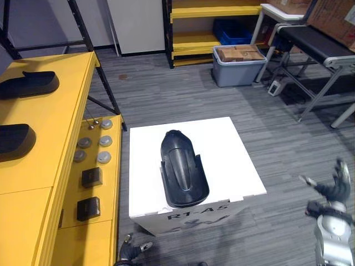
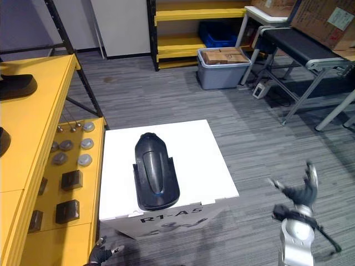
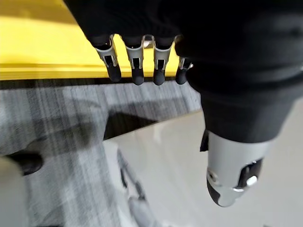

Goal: Walk over and take plastic housings, then place them on the shelf

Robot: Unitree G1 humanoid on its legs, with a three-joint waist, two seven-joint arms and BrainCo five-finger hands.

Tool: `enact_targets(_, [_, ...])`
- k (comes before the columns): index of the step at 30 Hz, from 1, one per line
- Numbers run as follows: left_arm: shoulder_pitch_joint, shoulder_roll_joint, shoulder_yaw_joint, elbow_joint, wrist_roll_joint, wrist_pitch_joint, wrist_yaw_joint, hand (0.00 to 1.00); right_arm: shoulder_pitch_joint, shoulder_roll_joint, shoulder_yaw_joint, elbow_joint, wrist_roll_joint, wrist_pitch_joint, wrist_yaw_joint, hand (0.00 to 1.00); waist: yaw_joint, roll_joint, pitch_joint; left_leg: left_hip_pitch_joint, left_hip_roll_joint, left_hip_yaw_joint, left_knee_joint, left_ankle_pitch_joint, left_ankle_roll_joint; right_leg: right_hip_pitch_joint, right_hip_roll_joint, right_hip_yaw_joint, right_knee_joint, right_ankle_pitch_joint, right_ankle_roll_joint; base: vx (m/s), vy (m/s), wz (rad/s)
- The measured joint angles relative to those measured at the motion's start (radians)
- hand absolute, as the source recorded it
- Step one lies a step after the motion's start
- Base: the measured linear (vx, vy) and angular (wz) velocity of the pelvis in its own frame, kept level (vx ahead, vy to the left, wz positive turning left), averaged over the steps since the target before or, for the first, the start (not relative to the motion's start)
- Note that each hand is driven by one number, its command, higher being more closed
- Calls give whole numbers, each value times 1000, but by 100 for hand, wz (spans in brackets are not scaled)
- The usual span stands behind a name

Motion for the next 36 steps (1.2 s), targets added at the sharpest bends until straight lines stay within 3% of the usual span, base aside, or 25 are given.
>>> enact_targets(3, [1,2,-35,3,0,-10,-8,0,-115,-30,155,-49,4,-61,35,0,6,0,-1,-13,4,-19,-7,0,0,-5,8,-18,-15,17,-2,-81,-6,18])
enact_targets(8, [-17,-2,-75,3,-1,-23,-18,0,-313,-19,381,122,-34,-61,65,0,57,1,0,-36,4,-44,-23,7,10,1,16,-38,-81,75,-3,-115,14,13])
enact_targets(12, [-25,-7,-77,2,-2,-28,-14,0,-393,62,396,292,-95,-25,62,0,76,4,5,-55,0,-81,-36,16,19,-2,13,-66,-103,102,-2,-123,23,24])
enact_targets(20, [-38,-18,-75,2,-21,-21,11,0,-460,233,391,604,-300,116,-8,0,90,10,36,-46,-1,-90,-87,55,19,-13,7,-75,-105,125,-2,-84,7,2])
enact_targets(28, [-45,-20,-75,0,-21,-13,27,0,-514,240,386,741,-312,120,-26,0,98,13,51,-44,-1,-114,-107,72,13,-12,11,-106,-104,125,-3,0,-14,8])
enact_targets(29, [-45,-20,-75,0,-21,-12,27,0,-523,240,386,757,-312,119,-26,100,98,12,51,-41,-1,-115,-109,74,13,-11,10,-107,-104,125,-3,0,0,0])
enact_targets(36, [-51,-15,-76,3,-20,-9,24,0,-548,194,373,806,-274,109,-16,100,98,5,57,-28,0,-136,-139,91,12,-2,8,-126,-106,123,-1,-1,-4,9])
